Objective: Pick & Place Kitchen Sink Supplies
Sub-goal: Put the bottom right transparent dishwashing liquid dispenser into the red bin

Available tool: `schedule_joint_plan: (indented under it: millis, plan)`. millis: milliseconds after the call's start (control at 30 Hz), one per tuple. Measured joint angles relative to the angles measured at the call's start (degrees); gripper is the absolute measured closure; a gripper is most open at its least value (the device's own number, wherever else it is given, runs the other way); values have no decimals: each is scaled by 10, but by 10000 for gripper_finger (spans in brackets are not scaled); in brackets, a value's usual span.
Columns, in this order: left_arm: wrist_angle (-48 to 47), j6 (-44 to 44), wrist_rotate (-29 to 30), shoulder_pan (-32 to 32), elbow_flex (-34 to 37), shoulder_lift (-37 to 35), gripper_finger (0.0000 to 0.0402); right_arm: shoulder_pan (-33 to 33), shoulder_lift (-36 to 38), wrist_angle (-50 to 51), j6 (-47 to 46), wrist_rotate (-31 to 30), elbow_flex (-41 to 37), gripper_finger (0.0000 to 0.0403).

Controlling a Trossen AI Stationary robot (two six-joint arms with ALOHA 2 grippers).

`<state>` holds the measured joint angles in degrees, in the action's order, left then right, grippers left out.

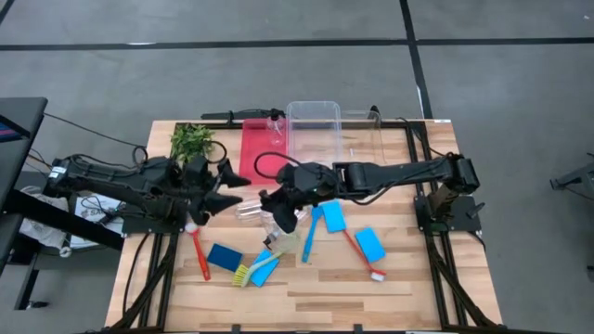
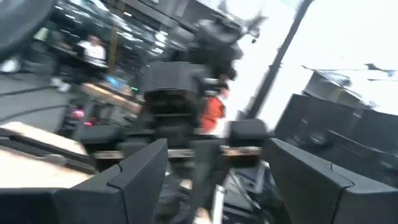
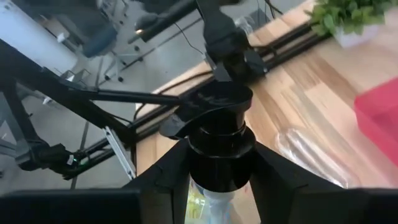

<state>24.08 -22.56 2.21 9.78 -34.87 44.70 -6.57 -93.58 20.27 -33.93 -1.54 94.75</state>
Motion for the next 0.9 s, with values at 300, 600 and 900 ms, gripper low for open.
schedule_joint_plan:
  millis: [300, 600, 900]
  plan:
    - [16, -19, 11, -1, 0, 46, 124, 0, 0, -2, 10, 0, 8, 253]
    - [70, -49, 9, -2, 0, 98, 124, 0, 0, -4, 15, 0, 8, 272]
    - [86, -53, -25, -2, 0, 128, 124, 0, 0, -12, 15, 1, 8, 263]
